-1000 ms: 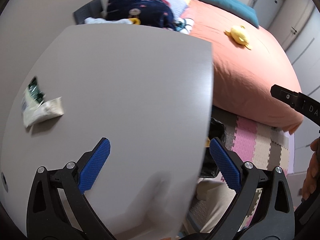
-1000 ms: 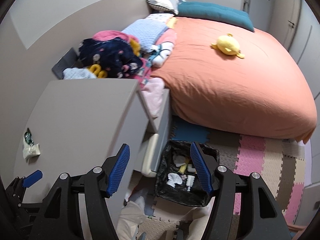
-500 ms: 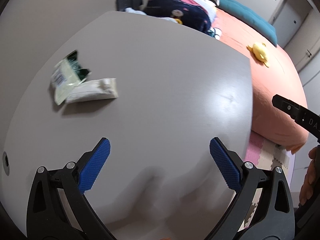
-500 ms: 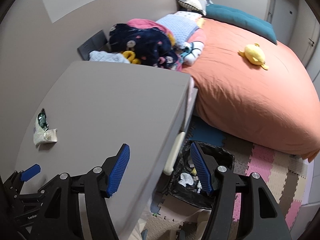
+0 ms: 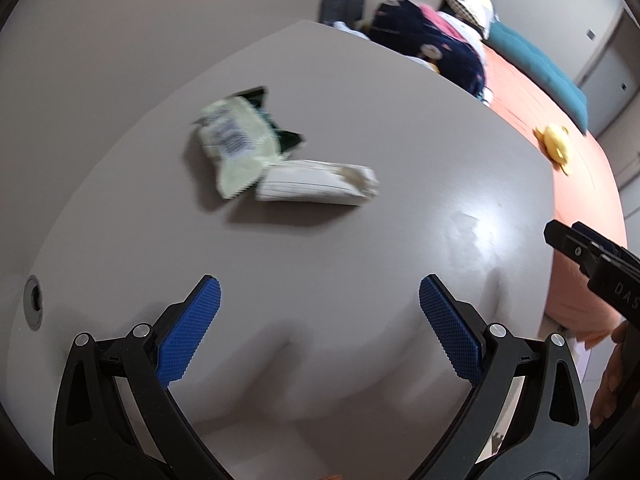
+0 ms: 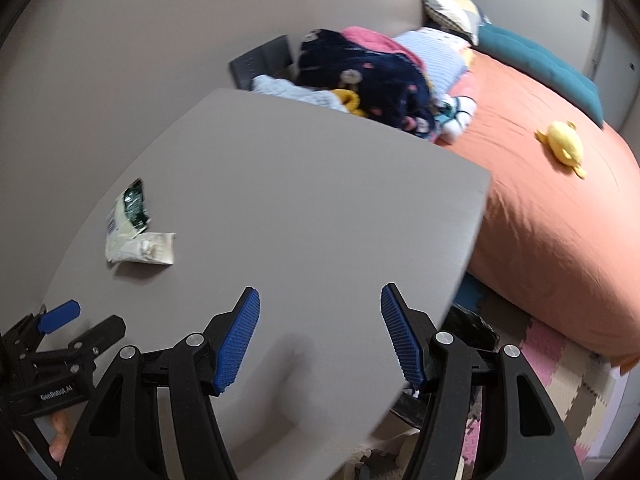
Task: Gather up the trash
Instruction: 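Move both grippers back over the table, then grasp the white paper packet with the right gripper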
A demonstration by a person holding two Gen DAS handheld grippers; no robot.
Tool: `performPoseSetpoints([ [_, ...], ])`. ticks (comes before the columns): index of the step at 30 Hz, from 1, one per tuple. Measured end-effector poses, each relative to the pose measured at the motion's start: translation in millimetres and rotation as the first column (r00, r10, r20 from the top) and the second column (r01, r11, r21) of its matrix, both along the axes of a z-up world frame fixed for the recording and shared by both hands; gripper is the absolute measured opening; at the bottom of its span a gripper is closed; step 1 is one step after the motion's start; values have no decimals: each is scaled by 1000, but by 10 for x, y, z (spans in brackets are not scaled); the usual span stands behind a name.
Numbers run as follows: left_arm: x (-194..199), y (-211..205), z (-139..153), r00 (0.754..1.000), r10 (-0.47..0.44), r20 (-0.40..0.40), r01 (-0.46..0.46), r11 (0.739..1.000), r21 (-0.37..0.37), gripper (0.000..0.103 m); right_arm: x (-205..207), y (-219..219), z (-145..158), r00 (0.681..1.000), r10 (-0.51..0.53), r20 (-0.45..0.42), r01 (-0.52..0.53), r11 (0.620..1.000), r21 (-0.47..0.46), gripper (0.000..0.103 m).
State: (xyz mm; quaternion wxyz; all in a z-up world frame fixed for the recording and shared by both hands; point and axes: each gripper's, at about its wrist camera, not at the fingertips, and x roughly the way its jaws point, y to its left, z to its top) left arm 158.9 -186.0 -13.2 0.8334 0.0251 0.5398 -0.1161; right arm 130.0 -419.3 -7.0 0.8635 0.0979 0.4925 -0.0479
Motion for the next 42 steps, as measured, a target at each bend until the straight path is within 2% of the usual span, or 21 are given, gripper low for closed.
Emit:
performPoseSetpoints([
  [14, 192, 758, -38, 986, 165, -18, -165, 986, 16, 96, 368, 776, -157, 982, 183, -34, -183, 983, 5, 64],
  [17, 186, 889, -62, 982, 190, -24, -189, 982, 15, 96, 448, 969, -171, 972, 234, -36, -234, 972, -3, 64],
  [24, 178, 1127, -90, 972, 231, -32, -230, 973, 20, 96, 696, 1476, -220, 924, 379, -47, -382, 922, -67, 64],
  [32, 255, 1276, -122, 965, 259, -42, -259, 966, 3, 96, 859, 1663, -336, 904, 424, -62, -428, 898, -100, 64],
  [34, 288, 1272, -123, 964, 262, -43, -262, 965, 2, 96, 879, 1701, -346, 898, 437, -56, -441, 891, -112, 57],
  [36, 314, 1260, -128, 964, 263, -44, -263, 965, 1, 96, 896, 1728, -369, 888, 455, -66, -459, 883, -97, 39],
  [37, 322, 1254, -129, 964, 263, -46, -263, 965, 1, 96, 901, 1728, -387, 884, 461, -74, -466, 881, -80, 36],
  [38, 341, 1231, -135, 964, 262, -47, -263, 965, 2, 96, 906, 1722, -408, 880, 468, -80, -473, 879, -62, 29],
  [40, 362, 1193, -142, 965, 259, -49, -259, 966, 5, 96, 905, 1707, -443, 877, 473, -88, -477, 878, -38, 24],
  [41, 376, 1167, -147, 966, 255, -50, -255, 967, 7, 96, 896, 1689, -458, 876, 474, -89, -478, 878, -28, 14],
  [42, 392, 1145, -152, 966, 253, -52, -253, 967, 9, 96, 897, 1671, -468, 875, 475, -91, -479, 878, -16, 9],
])
